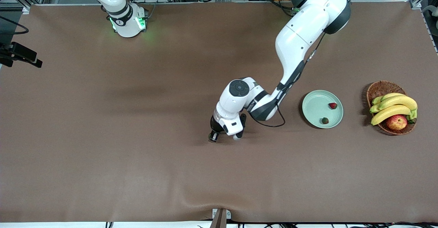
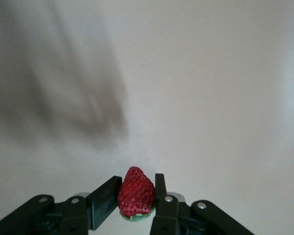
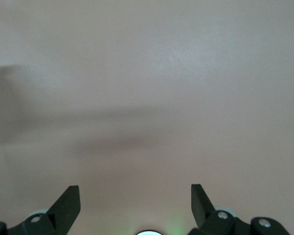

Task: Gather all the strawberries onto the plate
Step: 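Carry the strawberry to the plate with the left gripper and release it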

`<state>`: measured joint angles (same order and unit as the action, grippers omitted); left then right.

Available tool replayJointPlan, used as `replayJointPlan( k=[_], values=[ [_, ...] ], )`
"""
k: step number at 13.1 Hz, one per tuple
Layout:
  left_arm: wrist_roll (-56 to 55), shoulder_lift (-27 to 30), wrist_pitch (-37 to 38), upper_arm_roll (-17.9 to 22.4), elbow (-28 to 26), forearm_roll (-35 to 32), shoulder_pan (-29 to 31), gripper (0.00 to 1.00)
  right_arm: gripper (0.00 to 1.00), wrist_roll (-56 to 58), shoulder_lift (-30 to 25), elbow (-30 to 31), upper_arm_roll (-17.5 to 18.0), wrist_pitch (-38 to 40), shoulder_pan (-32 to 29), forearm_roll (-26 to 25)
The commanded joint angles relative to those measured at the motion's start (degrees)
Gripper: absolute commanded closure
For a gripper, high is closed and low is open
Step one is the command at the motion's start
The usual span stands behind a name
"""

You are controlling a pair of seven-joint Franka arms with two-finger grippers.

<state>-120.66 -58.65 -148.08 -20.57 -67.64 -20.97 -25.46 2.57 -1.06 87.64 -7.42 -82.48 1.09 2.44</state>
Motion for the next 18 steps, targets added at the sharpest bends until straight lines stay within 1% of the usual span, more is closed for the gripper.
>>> replayJointPlan(
  k=[1,2,4,6,9,13,14,18],
  values=[
    [6.2,4.2,6.6,-2.8,-1.3,2.4,3.1,1.0,0.0,-0.5,0.6,-1.4,0.5,0.7,-0.8,1.0],
    [7.6,5.1,8.8,-3.9,-1.4,2.4,4.5,1.0,0.0,-0.5,0.6,-1.4,0.5,0.7,-0.8,1.0],
    [10.1,6.9,12.5,-4.5,-1.4,2.2,5.6,1.0,0.0,-0.5,0.6,-1.4,0.5,0.7,-0.8,1.0],
    [17.1,9.5,18.0,-4.6,-2.0,2.9,7.2,1.0,0.0,-0.5,0.6,-1.4,0.5,0.7,-0.8,1.1],
    [23.3,12.0,25.6,-7.3,-2.7,3.2,11.0,1.0,0.0,-0.5,0.6,-1.4,0.6,0.7,-0.7,1.0],
    [33.4,14.4,36.1,-7.7,-3.6,2.8,13.9,1.0,0.0,-0.5,0.6,-1.4,0.6,0.7,-0.7,1.0],
    [35.1,14.8,37.9,-7.7,-3.8,2.6,14.6,1.0,0.0,-0.5,0.6,-1.4,0.6,0.7,-0.7,1.0],
    [44.3,17.1,41.5,-7.8,-4.1,2.5,18.5,1.0,0.0,-0.5,0.6,-1.4,0.6,0.7,-0.7,1.1]
  ],
)
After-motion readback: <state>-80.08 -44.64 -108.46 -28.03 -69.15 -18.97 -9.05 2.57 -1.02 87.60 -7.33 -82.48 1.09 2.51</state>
